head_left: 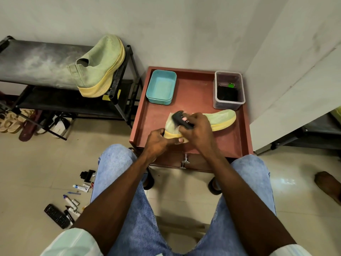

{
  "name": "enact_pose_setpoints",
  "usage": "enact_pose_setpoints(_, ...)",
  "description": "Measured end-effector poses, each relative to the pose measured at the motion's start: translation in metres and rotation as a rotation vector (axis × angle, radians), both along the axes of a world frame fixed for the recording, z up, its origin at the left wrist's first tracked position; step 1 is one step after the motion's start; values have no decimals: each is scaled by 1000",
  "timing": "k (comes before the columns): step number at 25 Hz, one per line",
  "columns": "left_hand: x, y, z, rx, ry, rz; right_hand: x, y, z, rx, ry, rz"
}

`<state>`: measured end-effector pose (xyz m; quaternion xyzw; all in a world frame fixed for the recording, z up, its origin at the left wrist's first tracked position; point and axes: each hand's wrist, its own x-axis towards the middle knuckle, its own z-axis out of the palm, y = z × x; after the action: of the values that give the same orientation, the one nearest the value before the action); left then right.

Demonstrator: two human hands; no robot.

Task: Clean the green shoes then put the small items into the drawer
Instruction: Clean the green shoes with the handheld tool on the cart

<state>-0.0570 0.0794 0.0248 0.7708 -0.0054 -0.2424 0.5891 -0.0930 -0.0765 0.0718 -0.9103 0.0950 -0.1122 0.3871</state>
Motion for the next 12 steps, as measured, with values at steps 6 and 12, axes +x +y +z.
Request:
enact_pose_setpoints(6, 2, 1, 0, 15, -10, 1, -6, 13, 1, -36, -64, 61)
enact_pose_setpoints(12, -1, 0, 6, -40, 3, 14, -4, 10, 8, -13, -73, -100)
